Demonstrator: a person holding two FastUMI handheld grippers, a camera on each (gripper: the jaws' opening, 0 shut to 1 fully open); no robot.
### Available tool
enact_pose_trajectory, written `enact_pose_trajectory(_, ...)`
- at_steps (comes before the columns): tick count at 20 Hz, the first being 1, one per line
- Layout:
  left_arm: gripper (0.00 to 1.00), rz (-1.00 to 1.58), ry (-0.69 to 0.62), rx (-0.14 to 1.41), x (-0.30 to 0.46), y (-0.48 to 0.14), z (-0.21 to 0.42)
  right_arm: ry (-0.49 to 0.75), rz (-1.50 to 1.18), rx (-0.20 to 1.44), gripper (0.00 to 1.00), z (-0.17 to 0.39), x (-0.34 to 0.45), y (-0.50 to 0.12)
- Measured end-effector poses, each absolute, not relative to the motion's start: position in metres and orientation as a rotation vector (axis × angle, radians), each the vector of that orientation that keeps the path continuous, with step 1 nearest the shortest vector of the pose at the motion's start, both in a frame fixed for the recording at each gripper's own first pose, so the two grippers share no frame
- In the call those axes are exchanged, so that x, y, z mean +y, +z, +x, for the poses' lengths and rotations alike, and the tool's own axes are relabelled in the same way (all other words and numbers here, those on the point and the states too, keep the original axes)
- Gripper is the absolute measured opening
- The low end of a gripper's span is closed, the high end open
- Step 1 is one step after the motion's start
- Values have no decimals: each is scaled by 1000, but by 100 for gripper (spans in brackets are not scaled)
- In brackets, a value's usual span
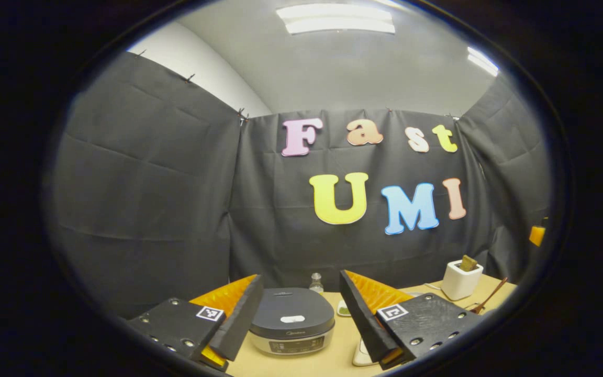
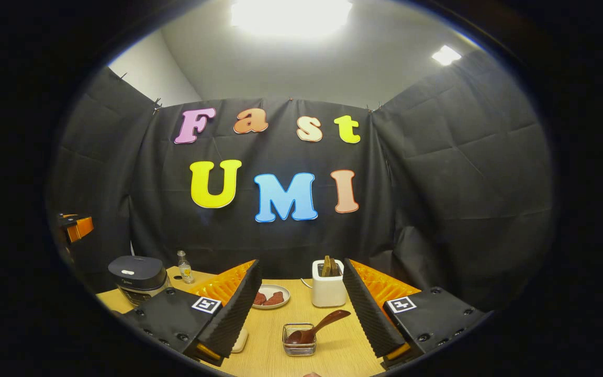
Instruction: Close the left gripper, press the button to open the rice cooker; take a wooden spoon from the chopstick holder with the right hand, scoop a spoonful of rice and pour it into the rice cooker, then put the wooden spoon back into the chopstick holder.
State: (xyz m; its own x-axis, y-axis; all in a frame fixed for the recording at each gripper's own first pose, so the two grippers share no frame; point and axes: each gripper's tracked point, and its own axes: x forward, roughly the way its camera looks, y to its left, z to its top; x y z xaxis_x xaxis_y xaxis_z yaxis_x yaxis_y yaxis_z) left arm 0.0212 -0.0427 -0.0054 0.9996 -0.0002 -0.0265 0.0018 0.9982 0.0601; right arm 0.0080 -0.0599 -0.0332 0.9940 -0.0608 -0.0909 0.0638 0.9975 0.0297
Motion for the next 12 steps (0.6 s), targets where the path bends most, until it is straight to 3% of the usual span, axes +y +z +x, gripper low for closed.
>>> enact_pose_trajectory(1,87,62,5,27,-43,-4,21,-59,35,90,99,7,-62,-33)
enact_pose_trajectory(10,6,66,69,23,-53,-1,14,-1,41,94,99,6,-80,-44)
enact_pose_trajectory(12,5,49,56,42,-54,-7,16,20,35,102,99,4,-80,-49)
